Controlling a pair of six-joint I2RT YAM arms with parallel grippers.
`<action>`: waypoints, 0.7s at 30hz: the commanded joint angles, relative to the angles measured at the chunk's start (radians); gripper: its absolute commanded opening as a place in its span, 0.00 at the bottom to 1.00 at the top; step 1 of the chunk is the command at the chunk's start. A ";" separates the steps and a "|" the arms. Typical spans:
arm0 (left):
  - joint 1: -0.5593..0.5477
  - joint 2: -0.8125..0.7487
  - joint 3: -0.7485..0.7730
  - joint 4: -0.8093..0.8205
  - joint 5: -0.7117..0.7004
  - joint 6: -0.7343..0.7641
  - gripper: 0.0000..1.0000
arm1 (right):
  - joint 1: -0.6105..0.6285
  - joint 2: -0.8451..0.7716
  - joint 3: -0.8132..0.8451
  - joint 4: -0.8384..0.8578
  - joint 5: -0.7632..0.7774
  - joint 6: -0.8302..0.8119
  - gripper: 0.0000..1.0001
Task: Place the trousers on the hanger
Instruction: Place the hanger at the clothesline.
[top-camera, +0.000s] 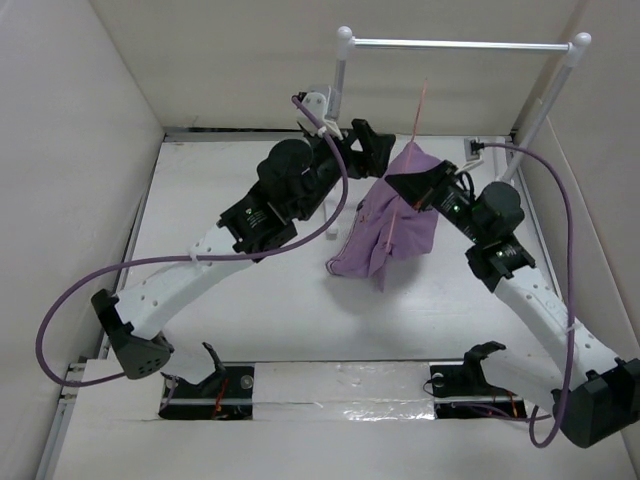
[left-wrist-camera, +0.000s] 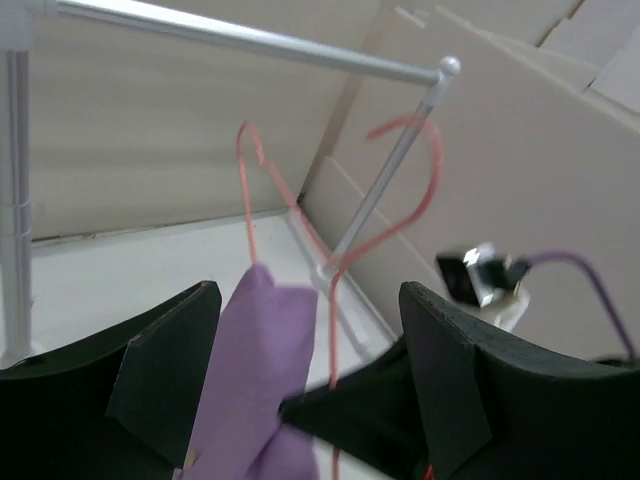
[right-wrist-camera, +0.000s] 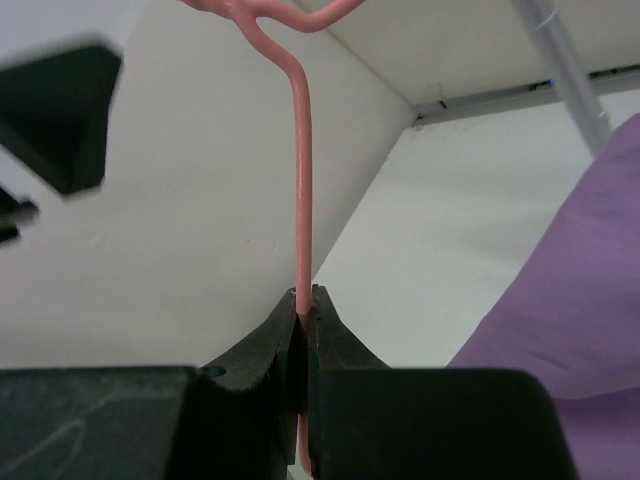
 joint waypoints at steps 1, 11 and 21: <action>0.002 -0.130 -0.117 0.087 -0.006 0.048 0.70 | -0.110 0.044 0.145 0.177 -0.168 0.036 0.00; 0.012 -0.406 -0.693 0.255 -0.133 0.020 0.57 | -0.368 0.309 0.395 0.144 -0.325 0.047 0.00; 0.012 -0.498 -1.001 0.364 -0.169 0.014 0.56 | -0.532 0.546 0.642 0.057 -0.405 0.016 0.00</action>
